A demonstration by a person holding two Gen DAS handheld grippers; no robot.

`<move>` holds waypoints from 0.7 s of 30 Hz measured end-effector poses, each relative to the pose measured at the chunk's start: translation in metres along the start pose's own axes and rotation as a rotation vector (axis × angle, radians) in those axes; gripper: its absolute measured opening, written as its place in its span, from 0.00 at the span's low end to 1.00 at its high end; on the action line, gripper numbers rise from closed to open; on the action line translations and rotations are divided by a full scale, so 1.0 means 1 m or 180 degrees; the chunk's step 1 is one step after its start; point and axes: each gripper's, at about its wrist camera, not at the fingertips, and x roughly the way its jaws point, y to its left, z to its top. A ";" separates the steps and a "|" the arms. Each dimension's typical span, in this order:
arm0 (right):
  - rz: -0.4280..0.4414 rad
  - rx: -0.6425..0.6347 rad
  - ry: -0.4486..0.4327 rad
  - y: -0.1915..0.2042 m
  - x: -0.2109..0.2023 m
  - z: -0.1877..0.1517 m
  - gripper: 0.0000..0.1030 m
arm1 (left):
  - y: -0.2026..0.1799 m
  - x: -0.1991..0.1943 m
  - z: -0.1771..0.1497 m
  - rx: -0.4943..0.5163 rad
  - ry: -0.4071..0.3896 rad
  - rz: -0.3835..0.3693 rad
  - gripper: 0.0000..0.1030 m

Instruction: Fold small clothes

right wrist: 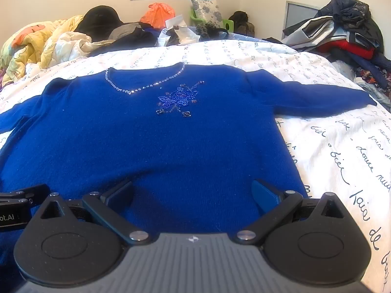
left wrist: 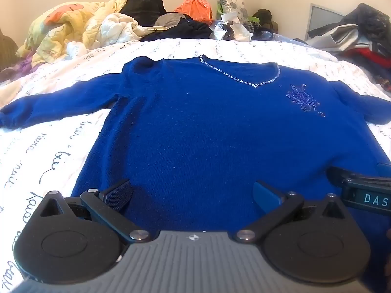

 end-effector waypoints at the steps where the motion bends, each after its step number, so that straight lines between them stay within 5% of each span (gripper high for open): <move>1: -0.0001 -0.0001 -0.0001 0.000 0.000 0.000 1.00 | 0.000 0.000 0.000 -0.0003 -0.0001 0.0003 1.00; 21: 0.0013 0.0018 -0.0019 0.000 0.000 -0.001 1.00 | 0.005 -0.007 -0.002 0.0001 0.0001 -0.0011 1.00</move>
